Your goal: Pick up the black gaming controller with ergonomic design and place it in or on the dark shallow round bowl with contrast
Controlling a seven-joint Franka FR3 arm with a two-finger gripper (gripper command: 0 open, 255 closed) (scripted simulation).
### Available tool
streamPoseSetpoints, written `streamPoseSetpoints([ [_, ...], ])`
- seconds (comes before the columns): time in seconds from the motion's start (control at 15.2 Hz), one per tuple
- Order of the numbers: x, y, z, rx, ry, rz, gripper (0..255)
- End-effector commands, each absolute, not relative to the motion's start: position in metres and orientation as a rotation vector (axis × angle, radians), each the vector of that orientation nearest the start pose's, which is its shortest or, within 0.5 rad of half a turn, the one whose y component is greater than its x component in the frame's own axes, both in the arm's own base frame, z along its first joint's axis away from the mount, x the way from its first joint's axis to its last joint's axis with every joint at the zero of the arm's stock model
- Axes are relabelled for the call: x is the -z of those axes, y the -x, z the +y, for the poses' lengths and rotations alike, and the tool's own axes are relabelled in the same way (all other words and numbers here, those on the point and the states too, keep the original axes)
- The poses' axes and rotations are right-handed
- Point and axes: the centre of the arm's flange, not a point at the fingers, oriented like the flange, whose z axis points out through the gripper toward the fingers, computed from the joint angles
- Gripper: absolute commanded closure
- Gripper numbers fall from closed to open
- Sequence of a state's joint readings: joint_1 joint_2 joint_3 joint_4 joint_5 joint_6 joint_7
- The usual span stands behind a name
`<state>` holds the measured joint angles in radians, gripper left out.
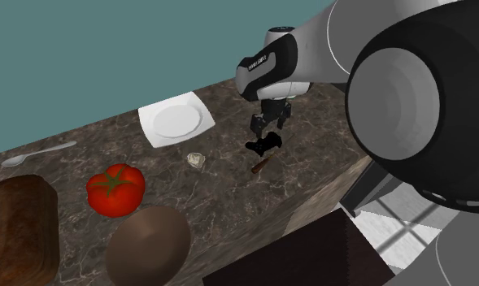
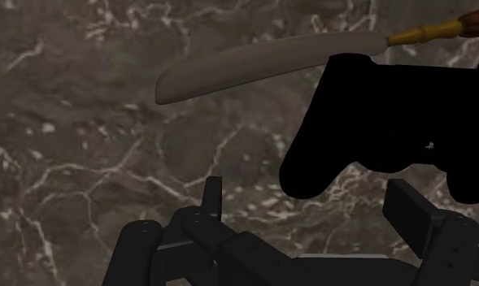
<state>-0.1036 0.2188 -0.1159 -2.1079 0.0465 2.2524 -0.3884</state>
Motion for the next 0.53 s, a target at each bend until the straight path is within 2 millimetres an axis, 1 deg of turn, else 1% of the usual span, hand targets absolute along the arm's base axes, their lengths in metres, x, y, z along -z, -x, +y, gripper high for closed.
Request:
streamPoseSetpoints([
  [0.0,-0.3064,-0.5515,-0.1211,-0.102,3.101,-0.218,0],
  [0.33,-0.3064,-0.5516,-0.1211,-0.102,3.101,-0.218,0],
  [0.4,-0.3064,-0.5516,-0.1211,-0.102,3.101,-0.218,255],
  [0.46,-0.3064,-0.5516,-0.1211,-0.102,3.101,-0.218,255],
])
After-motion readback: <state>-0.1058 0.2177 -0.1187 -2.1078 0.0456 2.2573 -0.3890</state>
